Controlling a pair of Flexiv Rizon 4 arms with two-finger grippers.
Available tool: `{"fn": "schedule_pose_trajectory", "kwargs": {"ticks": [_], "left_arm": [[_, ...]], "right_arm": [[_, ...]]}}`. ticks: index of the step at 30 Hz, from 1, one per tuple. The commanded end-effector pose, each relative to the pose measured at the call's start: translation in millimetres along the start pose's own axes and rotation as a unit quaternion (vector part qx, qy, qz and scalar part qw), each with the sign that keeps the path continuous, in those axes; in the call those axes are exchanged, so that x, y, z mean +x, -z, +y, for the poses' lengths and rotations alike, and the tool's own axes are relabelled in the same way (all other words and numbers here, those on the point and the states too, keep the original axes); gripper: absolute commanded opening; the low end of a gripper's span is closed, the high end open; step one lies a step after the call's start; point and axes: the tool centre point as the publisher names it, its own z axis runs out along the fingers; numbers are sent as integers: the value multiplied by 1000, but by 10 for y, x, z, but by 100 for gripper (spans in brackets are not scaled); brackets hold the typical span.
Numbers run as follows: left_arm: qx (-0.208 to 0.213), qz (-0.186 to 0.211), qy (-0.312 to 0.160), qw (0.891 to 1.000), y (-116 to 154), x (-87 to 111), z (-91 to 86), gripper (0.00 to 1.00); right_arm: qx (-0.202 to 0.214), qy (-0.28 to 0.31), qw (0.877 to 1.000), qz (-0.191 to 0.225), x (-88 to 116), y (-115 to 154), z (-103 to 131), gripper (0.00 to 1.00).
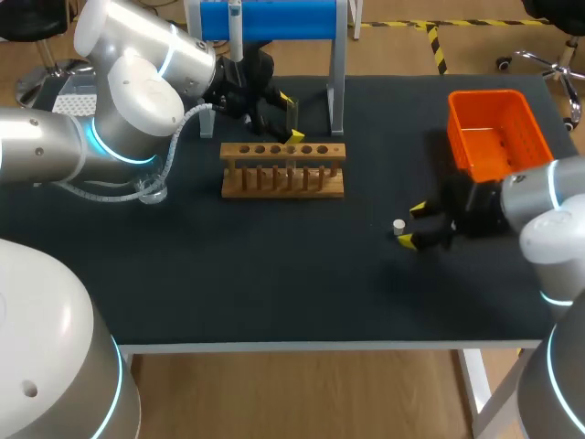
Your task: Invert the test tube, pick up the pipette, mount the tip to pipette, aspirate from beaker and dispense into the tube, eject the tip, return the pipette, and cap with the stopper.
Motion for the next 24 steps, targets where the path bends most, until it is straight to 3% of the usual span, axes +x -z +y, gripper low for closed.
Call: {"fn": "schedule_pose_trajectory", "kwargs": {"ticks": [1,14,24], "left_arm": [[-2,2,1,1000,2,-8,-8,100],[-2,2,1,1000,2,-8,-8,100],[-2,2,1,1000,2,-8,-8,100]], "right_arm": [[3,-1,1000,-1,-35,-100,3,72],[5,-5,1000,-6,-76,-240,0,65],[6,-10,1000,-17,-97,-286,-1,50]]}}
